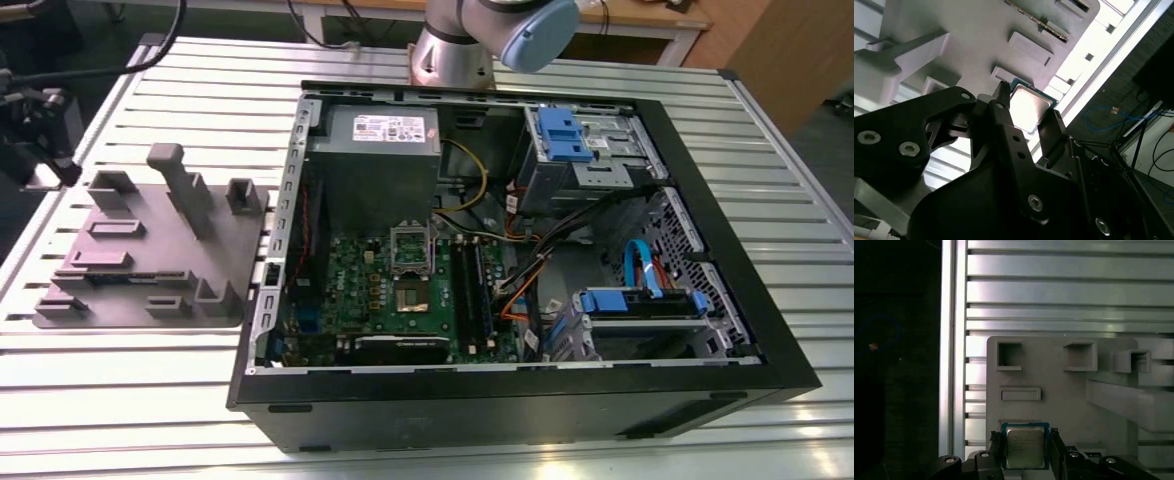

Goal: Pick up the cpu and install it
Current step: 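Pick up the cpu and move it towards the insertion slot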

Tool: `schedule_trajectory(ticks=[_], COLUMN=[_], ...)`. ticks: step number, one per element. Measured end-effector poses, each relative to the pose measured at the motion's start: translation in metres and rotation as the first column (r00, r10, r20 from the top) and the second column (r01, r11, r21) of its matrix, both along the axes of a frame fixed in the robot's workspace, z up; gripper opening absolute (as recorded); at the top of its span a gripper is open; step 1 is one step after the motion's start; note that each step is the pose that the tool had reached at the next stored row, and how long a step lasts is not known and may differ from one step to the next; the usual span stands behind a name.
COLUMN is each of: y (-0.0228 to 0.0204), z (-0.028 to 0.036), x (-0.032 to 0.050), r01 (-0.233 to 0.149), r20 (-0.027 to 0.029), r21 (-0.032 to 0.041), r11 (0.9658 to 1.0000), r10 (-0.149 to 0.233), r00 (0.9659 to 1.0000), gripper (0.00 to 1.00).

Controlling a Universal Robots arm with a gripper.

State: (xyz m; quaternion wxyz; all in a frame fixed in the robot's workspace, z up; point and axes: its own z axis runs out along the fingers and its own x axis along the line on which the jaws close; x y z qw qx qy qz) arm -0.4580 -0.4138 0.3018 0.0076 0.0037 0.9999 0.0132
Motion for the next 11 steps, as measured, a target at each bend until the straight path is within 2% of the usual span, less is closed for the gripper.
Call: schedule_trajectory(ticks=[11], y=[0.0000], z=[0.0438], x=[-0.0003], r01=[0.000], r20=[0.0002], r21=[-0.0007], r11=[1.0000], r10=[0.000], r00=[1.0000], gripper=[0.47])
